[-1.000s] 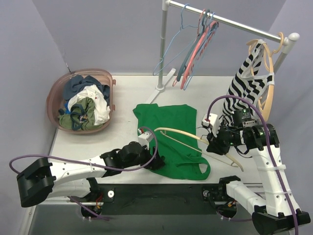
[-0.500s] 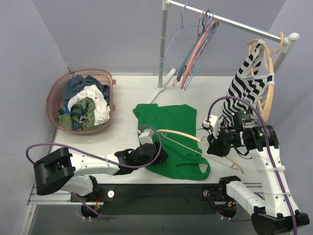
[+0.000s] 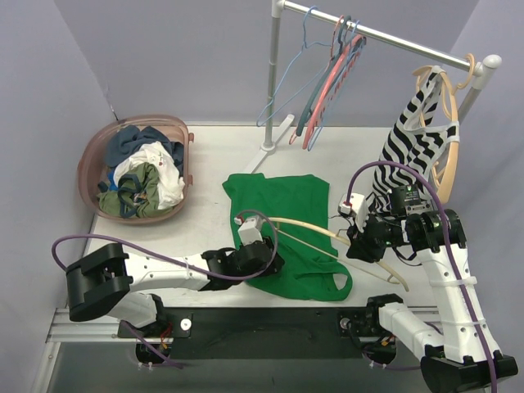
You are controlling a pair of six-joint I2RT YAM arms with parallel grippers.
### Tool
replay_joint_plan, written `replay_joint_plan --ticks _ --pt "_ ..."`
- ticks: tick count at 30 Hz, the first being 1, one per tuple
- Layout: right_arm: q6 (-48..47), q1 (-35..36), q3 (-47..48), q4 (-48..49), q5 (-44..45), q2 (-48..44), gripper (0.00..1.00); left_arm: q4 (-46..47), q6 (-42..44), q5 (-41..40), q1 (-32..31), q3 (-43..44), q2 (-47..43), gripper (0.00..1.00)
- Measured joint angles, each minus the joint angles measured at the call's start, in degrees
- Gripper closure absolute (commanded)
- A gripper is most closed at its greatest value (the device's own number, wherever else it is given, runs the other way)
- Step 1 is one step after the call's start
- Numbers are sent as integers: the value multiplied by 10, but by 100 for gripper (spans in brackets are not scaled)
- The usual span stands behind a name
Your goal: Place the tank top on the hanger
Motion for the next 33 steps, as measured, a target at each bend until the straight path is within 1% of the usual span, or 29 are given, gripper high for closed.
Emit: replay_joint_plan --ticks 4,7,10,12,16,17,18,26,27,30,31,32,33 --pt "0 0 0 -2 0 0 100 -26 -2 -12 -9 13 -1 37" --pt "0 0 0 -3 1 0 100 -49 -3 -22 -15 13 -9 34" --pt "0 0 0 -3 2 0 100 -78 -18 -38 -26 13 -26 34" --pt "0 0 0 -3 3 0 100 -99 -36 -46 -34 18 -30 35" --pt "0 0 0 -3 3 0 100 -127 -70 -51 -43 38 -23 39" --pt "0 0 0 -3 3 1 100 -129 -76 -52 -43 42 -18 43" --pt "0 0 0 -3 3 1 100 -133 -82 -52 -44 50 -10 44" --pt "0 0 -3 -3 6 0 100 -166 -103 -62 -42 109 47 51" --pt "0 0 -4 -3 6 0 100 -169 -104 -63 -40 118 56 53" --pt "0 0 -5 -3 7 0 100 -175 -106 -63 -36 134 78 71" --pt "0 0 -5 -3 9 0 100 -175 -106 -62 -35 136 82 84" --pt "-1 0 -5 -3 12 -1 100 -176 -106 -62 -35 136 86 92" --pt "-2 0 -5 -3 14 -2 100 -178 -107 -62 -34 136 87 99"
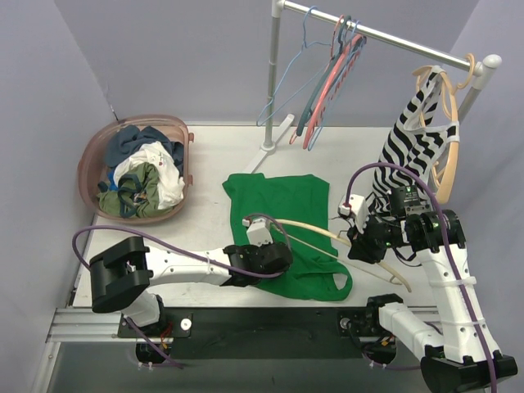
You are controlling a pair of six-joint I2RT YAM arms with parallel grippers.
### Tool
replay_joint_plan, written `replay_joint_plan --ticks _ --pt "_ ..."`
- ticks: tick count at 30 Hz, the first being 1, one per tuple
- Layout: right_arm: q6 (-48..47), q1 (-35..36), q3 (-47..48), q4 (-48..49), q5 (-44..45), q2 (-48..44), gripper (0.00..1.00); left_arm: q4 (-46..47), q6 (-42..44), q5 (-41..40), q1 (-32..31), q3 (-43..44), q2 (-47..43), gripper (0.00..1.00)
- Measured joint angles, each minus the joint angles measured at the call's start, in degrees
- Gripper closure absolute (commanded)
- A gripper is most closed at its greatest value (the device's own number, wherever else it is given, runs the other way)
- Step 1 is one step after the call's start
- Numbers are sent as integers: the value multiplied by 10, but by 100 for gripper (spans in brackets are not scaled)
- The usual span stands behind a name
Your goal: Place the tank top on the hanger
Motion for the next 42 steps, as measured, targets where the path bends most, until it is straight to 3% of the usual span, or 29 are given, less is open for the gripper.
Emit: replay_joint_plan --ticks 5,12,16,27,42 --pt "-18 0 0 -17 17 -3 100 16 6 3 5 -30 -23 100" --pt "-88 0 1 -66 23 -3 100 131 26 24 40 -243 -197 100" --pt "-125 0 11 -76 22 -1 100 168 39 27 50 -319 -278 100" --pt "-177 2 21 -79 4 27 100 228 77 34 55 -370 -392 100" --pt "-178 44 6 -80 27 42 100 227 83 36 56 -375 -417 100"
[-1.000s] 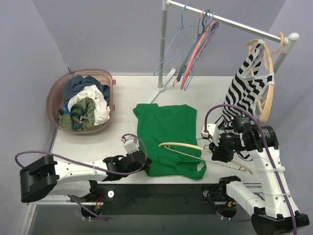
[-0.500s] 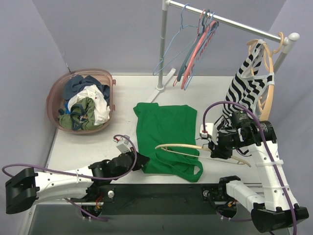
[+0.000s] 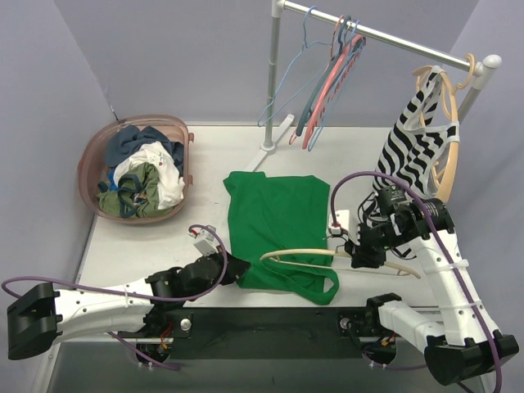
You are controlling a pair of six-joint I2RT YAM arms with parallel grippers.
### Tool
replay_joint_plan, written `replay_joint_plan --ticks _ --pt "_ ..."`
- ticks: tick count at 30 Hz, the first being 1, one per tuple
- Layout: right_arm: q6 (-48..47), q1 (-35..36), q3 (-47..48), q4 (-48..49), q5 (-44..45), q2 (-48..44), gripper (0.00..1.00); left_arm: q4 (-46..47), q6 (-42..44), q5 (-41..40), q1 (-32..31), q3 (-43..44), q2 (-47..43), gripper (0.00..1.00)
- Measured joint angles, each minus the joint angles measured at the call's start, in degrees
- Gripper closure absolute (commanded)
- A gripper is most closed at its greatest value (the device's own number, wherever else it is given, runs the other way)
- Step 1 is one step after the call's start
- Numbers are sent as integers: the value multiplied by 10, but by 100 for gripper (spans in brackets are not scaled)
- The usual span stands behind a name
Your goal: Place the tank top on the hanger
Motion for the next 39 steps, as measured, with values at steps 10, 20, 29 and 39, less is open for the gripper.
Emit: replay_joint_plan --ticks 10,20,29,39 --pt "4 3 -6 0 15 17 100 -4 9 0 0 -1 -12 100" --pt "7 36 -29 0 -23 42 100 26 49 18 0 -17 -48 100" --pt "47 40 -29 12 -54 76 100 52 92 58 0 -17 -74 100" --pt "85 33 -56 47 -52 61 100 38 112 65 0 -17 -155 100"
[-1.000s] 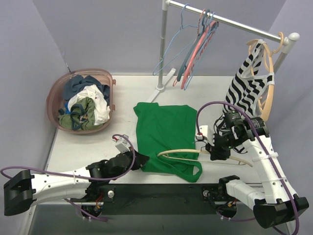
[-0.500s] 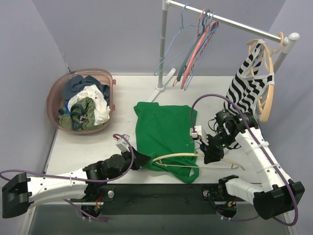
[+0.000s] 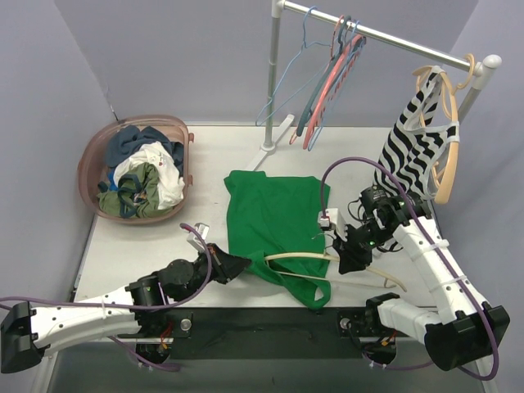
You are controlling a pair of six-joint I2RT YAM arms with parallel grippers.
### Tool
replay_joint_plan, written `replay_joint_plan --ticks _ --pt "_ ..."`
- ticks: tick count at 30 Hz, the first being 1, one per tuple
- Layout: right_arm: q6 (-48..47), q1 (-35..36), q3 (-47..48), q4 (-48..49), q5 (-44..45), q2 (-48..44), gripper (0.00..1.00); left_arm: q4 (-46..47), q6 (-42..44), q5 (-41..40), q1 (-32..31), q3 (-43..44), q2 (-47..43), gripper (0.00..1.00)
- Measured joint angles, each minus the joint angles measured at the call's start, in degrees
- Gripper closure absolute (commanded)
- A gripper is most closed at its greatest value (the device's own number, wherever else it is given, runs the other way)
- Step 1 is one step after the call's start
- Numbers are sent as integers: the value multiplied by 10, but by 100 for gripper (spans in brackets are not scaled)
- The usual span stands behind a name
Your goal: Place the tank top on the hanger
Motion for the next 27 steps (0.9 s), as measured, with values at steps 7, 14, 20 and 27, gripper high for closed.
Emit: replay_joint_plan --ticks 7,14,20,27 --pt "0 15 -6 4 -63 5 100 1 13 17 0 15 31 100" --pt "18 16 -6 45 -104 14 100 6 31 21 0 57 55 100" --pt "34 23 -2 89 -144 21 100 32 45 10 0 88 43 100" --pt "45 23 3 131 -181 35 100 65 55 9 2 106 37 100"
